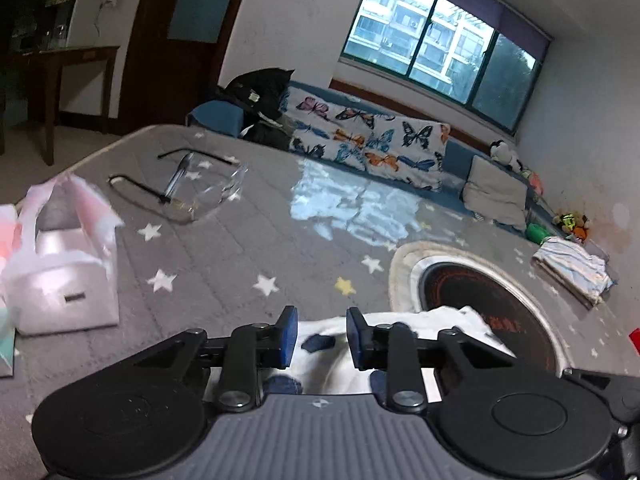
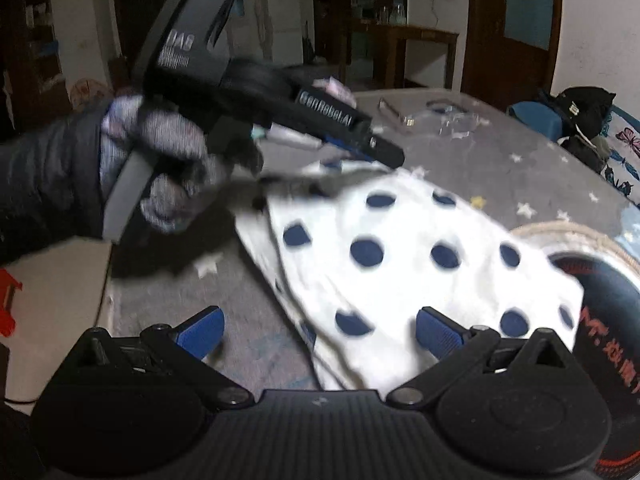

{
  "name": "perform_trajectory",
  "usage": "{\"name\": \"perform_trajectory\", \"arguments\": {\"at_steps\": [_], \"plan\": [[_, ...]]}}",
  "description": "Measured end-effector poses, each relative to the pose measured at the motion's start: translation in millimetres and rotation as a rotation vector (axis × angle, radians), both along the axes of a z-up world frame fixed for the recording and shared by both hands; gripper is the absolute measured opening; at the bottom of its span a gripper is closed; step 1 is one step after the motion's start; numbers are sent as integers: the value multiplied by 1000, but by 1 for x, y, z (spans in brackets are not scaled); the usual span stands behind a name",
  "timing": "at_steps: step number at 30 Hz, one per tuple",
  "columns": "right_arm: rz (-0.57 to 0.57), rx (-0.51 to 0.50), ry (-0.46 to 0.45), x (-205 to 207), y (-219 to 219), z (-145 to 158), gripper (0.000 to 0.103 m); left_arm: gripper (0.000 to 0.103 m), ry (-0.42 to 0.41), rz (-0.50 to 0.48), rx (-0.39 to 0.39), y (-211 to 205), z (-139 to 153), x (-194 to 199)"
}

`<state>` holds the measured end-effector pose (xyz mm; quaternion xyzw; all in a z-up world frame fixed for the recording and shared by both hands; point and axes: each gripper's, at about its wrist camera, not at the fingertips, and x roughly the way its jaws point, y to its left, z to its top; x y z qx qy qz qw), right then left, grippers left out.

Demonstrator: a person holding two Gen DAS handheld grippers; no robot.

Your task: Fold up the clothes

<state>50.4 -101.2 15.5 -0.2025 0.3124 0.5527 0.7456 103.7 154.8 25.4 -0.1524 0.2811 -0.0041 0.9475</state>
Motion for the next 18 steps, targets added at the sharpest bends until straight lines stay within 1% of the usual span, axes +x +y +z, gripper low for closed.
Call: {"name": "perform_trajectory", "arguments": {"at_steps": [3, 6, 9, 12, 15, 18], "plan": [[-13, 27, -6, 6, 4, 9, 103, 30, -2, -10, 32, -5, 4, 3], [-3, 35, -3, 2, 8, 9, 103, 30, 43, -7, 49, -4, -4, 12], [8, 44, 1, -2, 12, 9, 103, 30, 70, 4, 69, 3, -10, 12], [19, 53, 4, -7, 16, 9, 103, 30, 64, 15, 68, 9, -8, 5], [29, 61, 7, -11, 20, 8, 103, 30, 44, -3, 62, 9, -2, -7], [40, 70, 10, -15, 24, 8, 103, 31, 43, -15, 70, 6, 0, -12]]}}
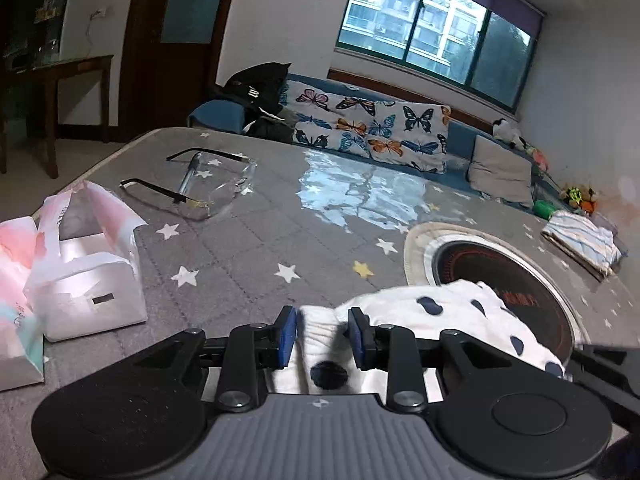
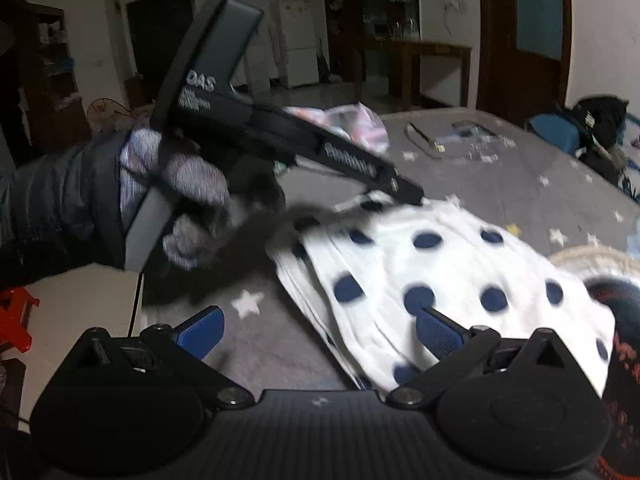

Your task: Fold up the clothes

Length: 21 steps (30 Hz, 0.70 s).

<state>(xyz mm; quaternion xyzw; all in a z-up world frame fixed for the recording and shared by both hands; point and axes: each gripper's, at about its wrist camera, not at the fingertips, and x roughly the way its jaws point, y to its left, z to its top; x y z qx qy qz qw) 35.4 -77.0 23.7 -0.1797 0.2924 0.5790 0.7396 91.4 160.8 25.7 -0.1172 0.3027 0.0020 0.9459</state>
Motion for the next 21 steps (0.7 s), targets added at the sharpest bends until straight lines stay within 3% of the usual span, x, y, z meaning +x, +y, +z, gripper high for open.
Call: {"name": "perform_trajectory", "arguments": {"at_steps": [11, 12, 14, 21], "plan": [[95, -83, -36, -23, 20, -17, 103, 41, 13, 22, 45, -1, -1, -10], [84, -79, -29, -21, 18, -17, 103, 41, 11, 22, 43, -2, 0, -11], [60, -72, -17, -17, 16, -15, 103, 52, 8, 21, 40, -4, 3, -14], [4, -68, 19, -6, 10, -14, 103, 59, 47, 38, 59, -15, -2, -13]]}}
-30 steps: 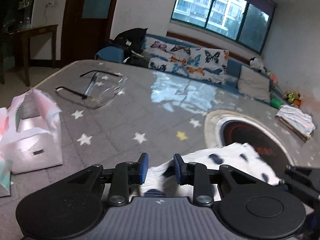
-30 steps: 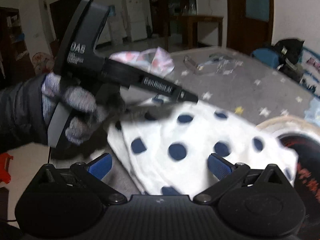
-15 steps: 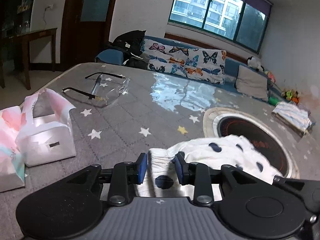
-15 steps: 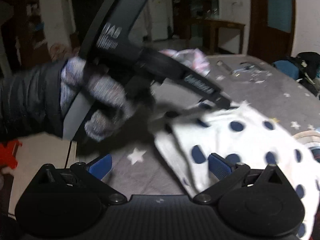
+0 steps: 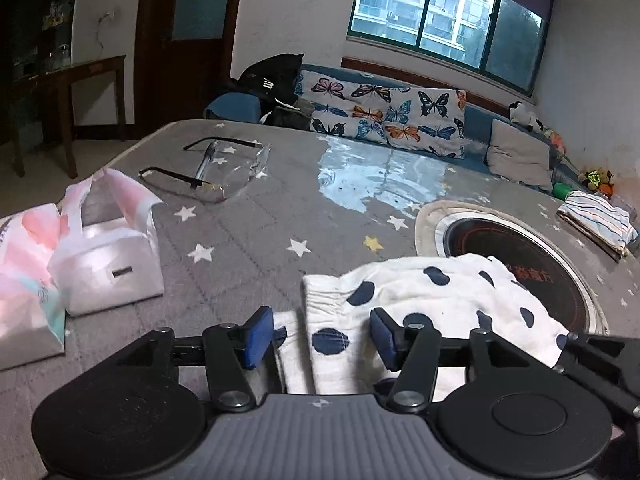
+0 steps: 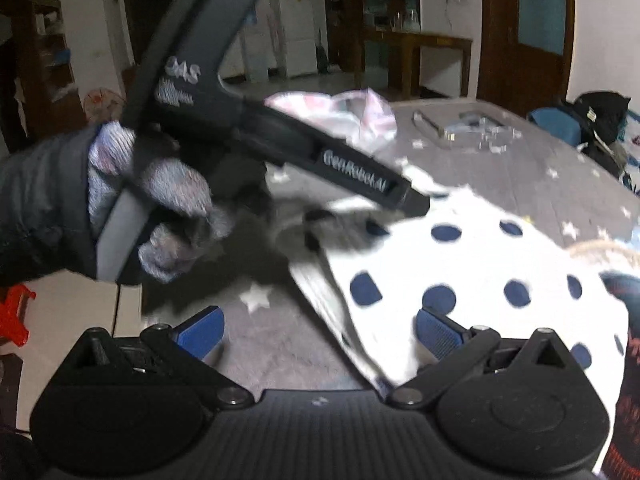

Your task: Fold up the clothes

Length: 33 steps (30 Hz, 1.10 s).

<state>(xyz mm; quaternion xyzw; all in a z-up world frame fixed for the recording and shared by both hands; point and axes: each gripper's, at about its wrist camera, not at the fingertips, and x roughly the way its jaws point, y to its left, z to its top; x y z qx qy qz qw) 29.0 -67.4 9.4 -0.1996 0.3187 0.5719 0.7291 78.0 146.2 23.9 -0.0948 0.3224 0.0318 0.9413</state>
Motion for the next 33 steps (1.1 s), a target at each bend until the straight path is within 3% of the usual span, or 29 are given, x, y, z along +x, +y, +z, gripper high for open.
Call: {"name": "perform_trajectory", "arguments": {"at_steps": [6, 23, 33], "plan": [[-3, 14, -18, -6, -14, 9, 103, 69, 4, 16, 14, -5, 4, -7], [-273, -6, 22, 5, -62, 13, 103, 98, -1, 57, 58, -31, 17, -45], [-383, -41, 49, 9, -67, 5, 103, 103, 14, 74, 64, -42, 15, -65]]}}
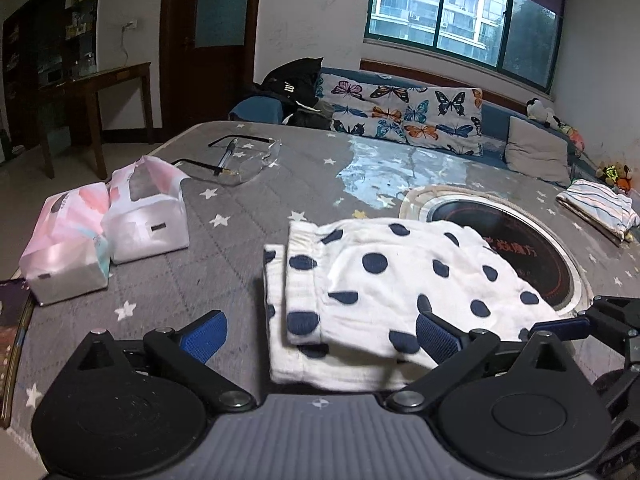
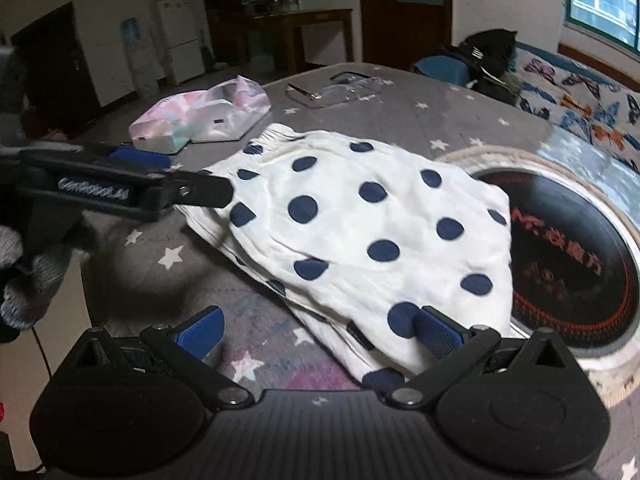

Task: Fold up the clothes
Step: 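Lay the folded trousers on the table and open both grippers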

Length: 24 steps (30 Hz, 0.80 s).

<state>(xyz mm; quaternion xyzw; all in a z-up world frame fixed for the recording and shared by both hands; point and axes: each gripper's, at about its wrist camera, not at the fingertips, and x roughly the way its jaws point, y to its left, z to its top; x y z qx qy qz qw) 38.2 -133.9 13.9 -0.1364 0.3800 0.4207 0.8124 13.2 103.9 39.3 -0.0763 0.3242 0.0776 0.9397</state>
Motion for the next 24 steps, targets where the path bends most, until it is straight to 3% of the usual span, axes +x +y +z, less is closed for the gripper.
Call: {"name": "perform_trajectory", "arguments": {"at_steps": [13, 24], "plan": [[-87, 4, 22, -6, -7, 3, 103, 103, 38, -4, 13, -17, -10, -14], [-133, 8, 29, -14, -14, 0, 103, 103, 22, -14, 15, -27, -8, -18]]}}
